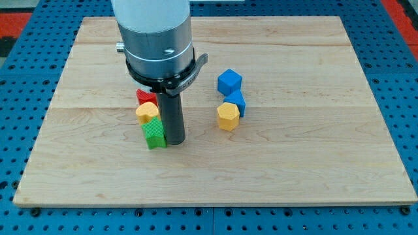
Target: Nudge the green star below the yellow heart
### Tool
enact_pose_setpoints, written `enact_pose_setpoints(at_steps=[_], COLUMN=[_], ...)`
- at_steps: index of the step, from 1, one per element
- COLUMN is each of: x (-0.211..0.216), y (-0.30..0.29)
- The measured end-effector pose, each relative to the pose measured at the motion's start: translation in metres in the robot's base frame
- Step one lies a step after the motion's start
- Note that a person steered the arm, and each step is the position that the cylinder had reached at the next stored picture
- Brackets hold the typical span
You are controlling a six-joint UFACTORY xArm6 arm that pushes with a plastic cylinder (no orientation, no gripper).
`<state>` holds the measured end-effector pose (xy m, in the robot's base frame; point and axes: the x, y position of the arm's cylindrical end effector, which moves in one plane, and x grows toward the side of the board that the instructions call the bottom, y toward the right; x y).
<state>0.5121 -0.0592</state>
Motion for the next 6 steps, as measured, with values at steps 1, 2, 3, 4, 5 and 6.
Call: enact_pose_setpoints(at_steps=[1, 2, 3, 4, 5, 6], x=[0.000, 0.001, 0.001, 0.005, 0.006, -0.007], y=[0.000, 0.011, 0.012, 0.007, 0.018, -0.016])
